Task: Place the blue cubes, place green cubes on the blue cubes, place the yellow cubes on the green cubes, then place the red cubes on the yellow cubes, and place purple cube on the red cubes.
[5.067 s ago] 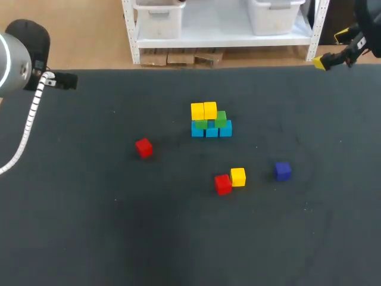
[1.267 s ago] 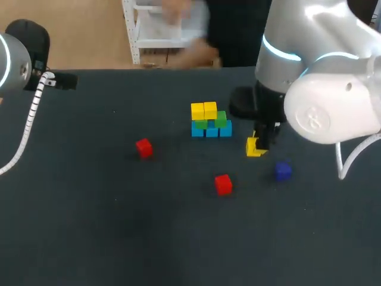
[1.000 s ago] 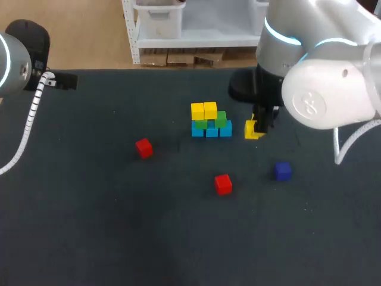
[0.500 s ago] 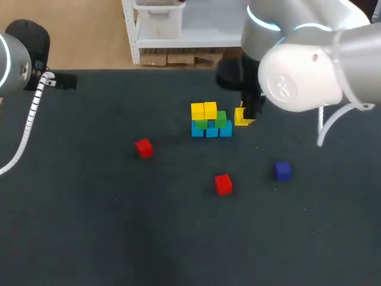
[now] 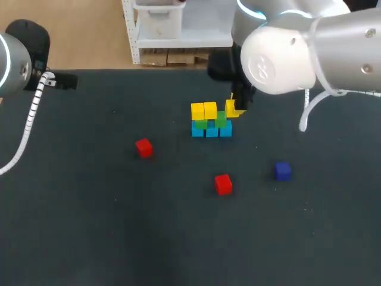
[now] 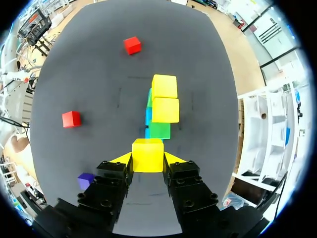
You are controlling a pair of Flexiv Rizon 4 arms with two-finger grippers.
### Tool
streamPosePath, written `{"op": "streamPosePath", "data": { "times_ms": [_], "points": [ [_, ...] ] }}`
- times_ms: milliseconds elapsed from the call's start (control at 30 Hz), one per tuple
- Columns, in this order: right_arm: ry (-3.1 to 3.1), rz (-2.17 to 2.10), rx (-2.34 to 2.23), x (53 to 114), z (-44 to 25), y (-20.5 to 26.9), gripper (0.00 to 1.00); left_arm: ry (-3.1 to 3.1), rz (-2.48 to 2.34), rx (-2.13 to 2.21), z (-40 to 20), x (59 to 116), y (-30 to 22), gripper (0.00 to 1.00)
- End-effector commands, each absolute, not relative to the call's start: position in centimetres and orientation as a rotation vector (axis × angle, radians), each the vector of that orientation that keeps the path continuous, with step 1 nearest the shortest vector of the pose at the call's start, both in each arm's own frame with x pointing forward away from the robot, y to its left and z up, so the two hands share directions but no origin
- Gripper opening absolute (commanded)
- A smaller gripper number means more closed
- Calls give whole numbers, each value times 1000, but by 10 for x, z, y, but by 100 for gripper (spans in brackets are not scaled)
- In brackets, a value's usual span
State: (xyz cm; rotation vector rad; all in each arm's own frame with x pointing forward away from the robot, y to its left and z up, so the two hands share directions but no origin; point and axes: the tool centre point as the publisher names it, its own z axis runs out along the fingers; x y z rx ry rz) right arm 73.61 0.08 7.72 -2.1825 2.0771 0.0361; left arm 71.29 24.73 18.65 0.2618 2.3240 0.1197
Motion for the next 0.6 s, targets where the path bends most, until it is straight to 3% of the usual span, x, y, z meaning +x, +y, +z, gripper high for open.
{"op": "streamPosePath", "data": {
  "times_ms": [33,600],
  "points": [
    [2085,53,-2202,744,75,7,0,2324,116,265,187,712,248,100],
    [2105,71,-2216,754,60,14,0,2324,116,265,187,712,248,100]
  ]
}}
